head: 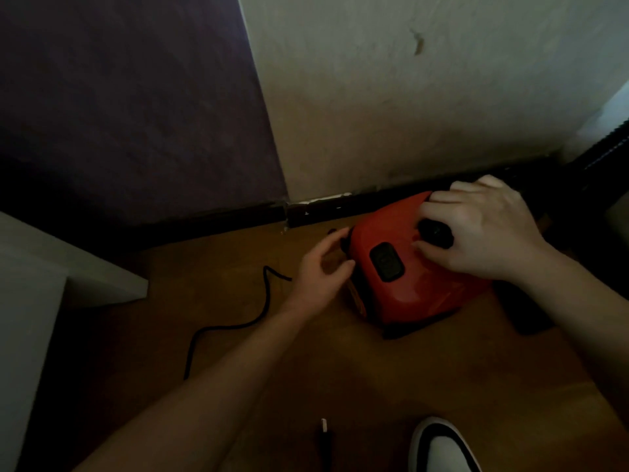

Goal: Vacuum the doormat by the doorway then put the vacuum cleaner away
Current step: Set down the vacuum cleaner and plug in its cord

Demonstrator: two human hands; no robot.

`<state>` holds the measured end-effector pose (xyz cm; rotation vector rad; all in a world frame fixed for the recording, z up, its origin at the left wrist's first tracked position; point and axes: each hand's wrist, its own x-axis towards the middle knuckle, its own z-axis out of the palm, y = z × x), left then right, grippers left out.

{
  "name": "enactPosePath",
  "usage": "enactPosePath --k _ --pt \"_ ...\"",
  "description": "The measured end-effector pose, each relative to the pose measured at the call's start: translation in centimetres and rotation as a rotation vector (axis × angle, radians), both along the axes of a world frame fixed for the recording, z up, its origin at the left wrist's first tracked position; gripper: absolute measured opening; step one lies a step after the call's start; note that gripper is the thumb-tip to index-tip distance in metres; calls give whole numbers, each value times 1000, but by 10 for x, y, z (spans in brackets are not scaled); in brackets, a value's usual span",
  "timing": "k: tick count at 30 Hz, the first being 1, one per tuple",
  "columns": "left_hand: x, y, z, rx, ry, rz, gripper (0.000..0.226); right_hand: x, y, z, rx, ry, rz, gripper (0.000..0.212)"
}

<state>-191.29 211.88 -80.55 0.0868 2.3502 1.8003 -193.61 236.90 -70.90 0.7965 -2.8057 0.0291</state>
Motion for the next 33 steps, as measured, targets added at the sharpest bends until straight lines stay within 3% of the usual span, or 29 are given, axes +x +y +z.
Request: enactPosePath --k 5,13,17,19,22,27,29,33 --pt "9 -10 11 -397 345 -166 44 1 -1 3 30 -5 -25 30" --pt "22 -30 22 -875 328 -302 31 3 -3 5 36 -15 -42 30" --pt "25 -41 27 -985 544 -358 30 3 -3 5 47 -8 -38 30" --pt "24 -40 29 -903 517 -418 32 3 -3 5 49 -5 -40 31" --pt "29 -28 29 -670 193 -475 26 3 -3 5 40 3 -40 31" --pt "42 -12 13 -308 -156 -343 19 3 -2 4 42 0 -43 31" --pt "47 -8 7 -172 -212 -274 15 4 -2 4 32 3 -39 32" --pt "58 2 2 -53 -299 -165 29 4 -3 5 30 5 -34 31"
